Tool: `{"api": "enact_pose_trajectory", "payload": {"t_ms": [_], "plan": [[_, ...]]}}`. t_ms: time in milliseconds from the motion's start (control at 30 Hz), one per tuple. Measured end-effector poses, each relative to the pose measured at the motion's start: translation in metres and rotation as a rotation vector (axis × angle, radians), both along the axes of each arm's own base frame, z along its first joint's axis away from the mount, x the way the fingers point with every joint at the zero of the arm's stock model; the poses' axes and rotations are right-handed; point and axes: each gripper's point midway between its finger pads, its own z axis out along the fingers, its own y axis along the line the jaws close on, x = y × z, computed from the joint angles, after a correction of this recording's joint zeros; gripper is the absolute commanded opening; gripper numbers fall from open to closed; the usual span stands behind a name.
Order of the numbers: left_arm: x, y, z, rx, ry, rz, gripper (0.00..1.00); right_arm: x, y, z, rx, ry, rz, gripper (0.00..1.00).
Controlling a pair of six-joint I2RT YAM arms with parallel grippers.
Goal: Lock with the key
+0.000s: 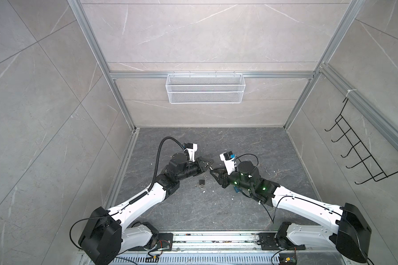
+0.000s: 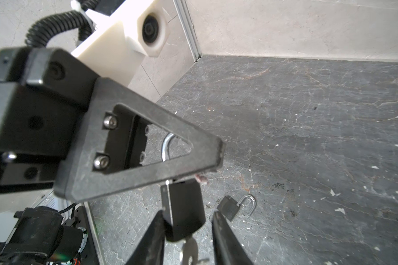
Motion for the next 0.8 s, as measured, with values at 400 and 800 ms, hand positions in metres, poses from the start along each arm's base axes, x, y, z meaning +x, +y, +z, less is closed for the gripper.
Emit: {"api": "enact_pose_trajectory", "payload": {"t_ms": [400,800], "plan": [[0.004,0.000,0.002,-0.044,0.002,0.014,0.00,0.005,0.006,0.000,0.016,-0.012,0.003,0.21],[0.010,0.002,0.000,-0.068,0.020,0.032,0.00,0.006,0.011,-0.001,0.039,-0.022,0.008,0.00]]}}
